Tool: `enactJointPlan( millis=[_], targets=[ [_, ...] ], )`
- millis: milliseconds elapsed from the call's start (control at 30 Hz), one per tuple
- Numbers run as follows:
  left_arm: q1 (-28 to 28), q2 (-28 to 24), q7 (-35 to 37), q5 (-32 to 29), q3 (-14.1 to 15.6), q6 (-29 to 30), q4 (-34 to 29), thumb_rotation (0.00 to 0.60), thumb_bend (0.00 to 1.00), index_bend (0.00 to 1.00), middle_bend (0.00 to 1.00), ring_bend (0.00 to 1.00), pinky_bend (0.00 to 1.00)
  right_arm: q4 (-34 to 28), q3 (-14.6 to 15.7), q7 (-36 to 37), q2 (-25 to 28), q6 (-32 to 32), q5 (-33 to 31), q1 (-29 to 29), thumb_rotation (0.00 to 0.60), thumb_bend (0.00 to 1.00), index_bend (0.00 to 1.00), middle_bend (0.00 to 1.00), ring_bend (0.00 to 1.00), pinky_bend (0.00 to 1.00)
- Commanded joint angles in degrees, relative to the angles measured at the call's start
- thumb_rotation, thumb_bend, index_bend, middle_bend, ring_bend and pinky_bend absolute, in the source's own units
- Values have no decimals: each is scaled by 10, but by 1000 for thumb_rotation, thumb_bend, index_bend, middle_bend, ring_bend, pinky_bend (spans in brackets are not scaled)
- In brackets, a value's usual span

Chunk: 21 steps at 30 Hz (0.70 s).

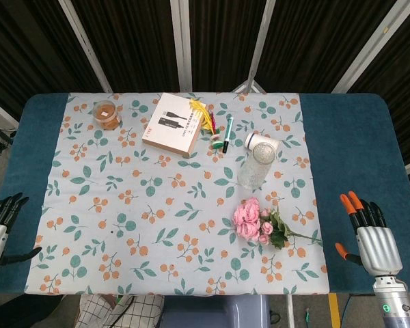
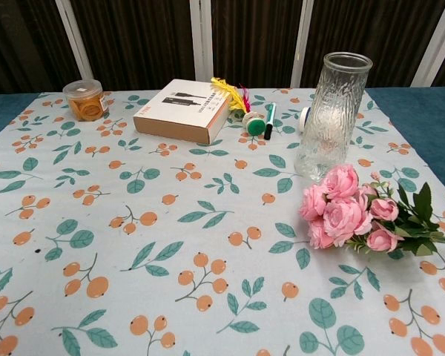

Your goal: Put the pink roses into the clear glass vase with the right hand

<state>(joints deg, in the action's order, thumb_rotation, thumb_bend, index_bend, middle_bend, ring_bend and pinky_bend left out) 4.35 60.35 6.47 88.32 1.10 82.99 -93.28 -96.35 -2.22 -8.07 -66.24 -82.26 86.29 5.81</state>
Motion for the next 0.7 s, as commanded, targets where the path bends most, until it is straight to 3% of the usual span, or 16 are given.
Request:
enactJointPlan(
  millis=[33,500,700],
  targets=[
    [0,-1,1,0,0,0,0,600,0,0,0,0,0,-2,0,2,0,1,-1,0,600,266,0,0,0,0],
    [-1,1,-1,1,-1,4,1,600,0,0,0,0,0,-39,-3,10,5,7,4,7,600,266,0,0,0,0],
    [0,0,3,3,0,2,0,600,0,0,0,0,0,-82,1,15,9,60,-24,26,600,266,0,0,0,0]
  ],
)
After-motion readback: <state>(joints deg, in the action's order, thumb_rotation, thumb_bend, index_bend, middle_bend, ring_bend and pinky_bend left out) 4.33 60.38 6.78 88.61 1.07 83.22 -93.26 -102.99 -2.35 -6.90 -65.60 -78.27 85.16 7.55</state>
